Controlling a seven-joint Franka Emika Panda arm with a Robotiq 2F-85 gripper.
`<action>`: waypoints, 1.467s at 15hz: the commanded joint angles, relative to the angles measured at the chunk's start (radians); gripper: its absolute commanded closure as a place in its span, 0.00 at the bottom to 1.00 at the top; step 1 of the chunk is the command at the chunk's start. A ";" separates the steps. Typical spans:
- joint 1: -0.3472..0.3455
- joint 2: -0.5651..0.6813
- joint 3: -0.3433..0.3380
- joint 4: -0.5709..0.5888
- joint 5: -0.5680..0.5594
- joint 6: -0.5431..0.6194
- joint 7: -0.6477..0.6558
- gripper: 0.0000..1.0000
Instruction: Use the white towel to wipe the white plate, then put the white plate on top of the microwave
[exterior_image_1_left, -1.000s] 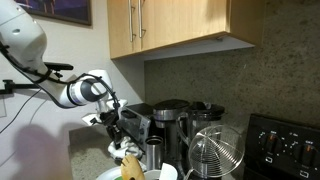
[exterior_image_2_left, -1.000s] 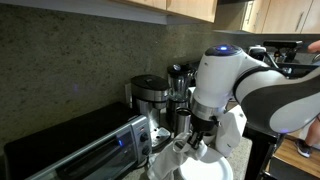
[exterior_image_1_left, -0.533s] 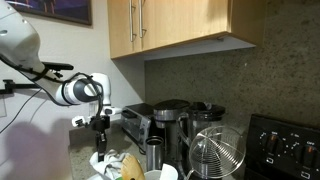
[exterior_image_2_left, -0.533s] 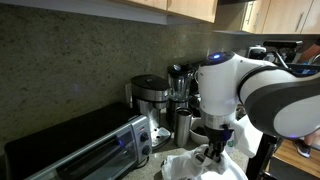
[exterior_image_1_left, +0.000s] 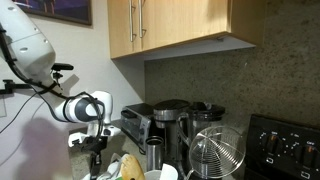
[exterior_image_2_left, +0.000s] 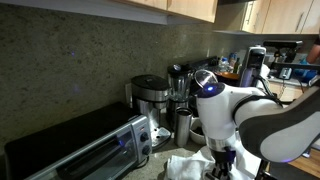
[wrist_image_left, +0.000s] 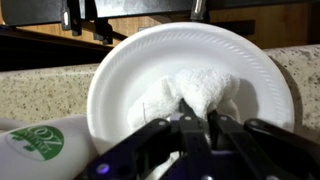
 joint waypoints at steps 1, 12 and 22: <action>-0.030 0.050 0.013 -0.003 -0.038 0.027 0.050 0.93; 0.011 0.107 0.052 -0.035 0.250 0.500 0.059 0.94; 0.033 0.056 0.036 -0.004 -0.147 0.231 0.281 0.94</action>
